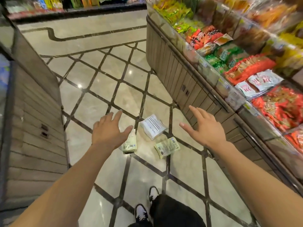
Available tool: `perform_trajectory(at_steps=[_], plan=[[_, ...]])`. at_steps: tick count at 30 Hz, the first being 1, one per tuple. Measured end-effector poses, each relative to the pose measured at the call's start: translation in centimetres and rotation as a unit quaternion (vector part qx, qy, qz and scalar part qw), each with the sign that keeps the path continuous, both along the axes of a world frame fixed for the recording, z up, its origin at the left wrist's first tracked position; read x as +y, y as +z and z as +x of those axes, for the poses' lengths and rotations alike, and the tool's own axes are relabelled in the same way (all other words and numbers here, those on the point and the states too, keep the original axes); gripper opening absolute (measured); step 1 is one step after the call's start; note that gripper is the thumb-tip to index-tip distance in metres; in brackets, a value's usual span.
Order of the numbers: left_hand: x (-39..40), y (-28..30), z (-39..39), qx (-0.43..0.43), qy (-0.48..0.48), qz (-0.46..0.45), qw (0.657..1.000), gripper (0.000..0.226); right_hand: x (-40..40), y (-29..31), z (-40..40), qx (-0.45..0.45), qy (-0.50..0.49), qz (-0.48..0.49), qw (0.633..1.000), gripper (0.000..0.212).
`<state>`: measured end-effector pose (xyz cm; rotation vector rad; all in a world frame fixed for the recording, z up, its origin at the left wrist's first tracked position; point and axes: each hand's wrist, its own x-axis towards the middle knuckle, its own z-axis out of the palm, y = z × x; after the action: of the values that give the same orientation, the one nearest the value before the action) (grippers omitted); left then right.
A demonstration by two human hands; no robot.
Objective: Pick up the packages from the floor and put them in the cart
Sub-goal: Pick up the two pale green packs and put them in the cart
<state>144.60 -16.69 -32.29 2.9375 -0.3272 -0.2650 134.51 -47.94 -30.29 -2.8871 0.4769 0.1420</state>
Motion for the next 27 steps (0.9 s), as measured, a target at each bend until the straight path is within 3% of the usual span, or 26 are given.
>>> perform_trajectory(at_steps=[11, 17, 21, 27], plan=[[-5.3, -5.8, 11.1, 0.060, -0.042, 0.069, 0.995, 0.084, -4.7, -6.6, 9.8, 0.060, 0.002, 0.008, 0.998, 0.090], [-10.0, -9.6, 14.4, 0.092, -0.076, 0.041, 0.992, 0.079, -5.4, -13.7, 13.6, 0.088, -0.038, 0.067, 0.993, 0.087], [-11.6, -15.8, 14.8, 0.131, -0.104, 0.045, 0.985, 0.078, -4.6, -20.1, 13.5, 0.127, -0.075, 0.107, 0.983, 0.086], [-11.0, -29.9, 14.3, 0.223, -0.117, 0.099, 0.963, 0.081, -2.8, -32.9, 10.3, 0.203, -0.129, 0.139, 0.961, 0.085]])
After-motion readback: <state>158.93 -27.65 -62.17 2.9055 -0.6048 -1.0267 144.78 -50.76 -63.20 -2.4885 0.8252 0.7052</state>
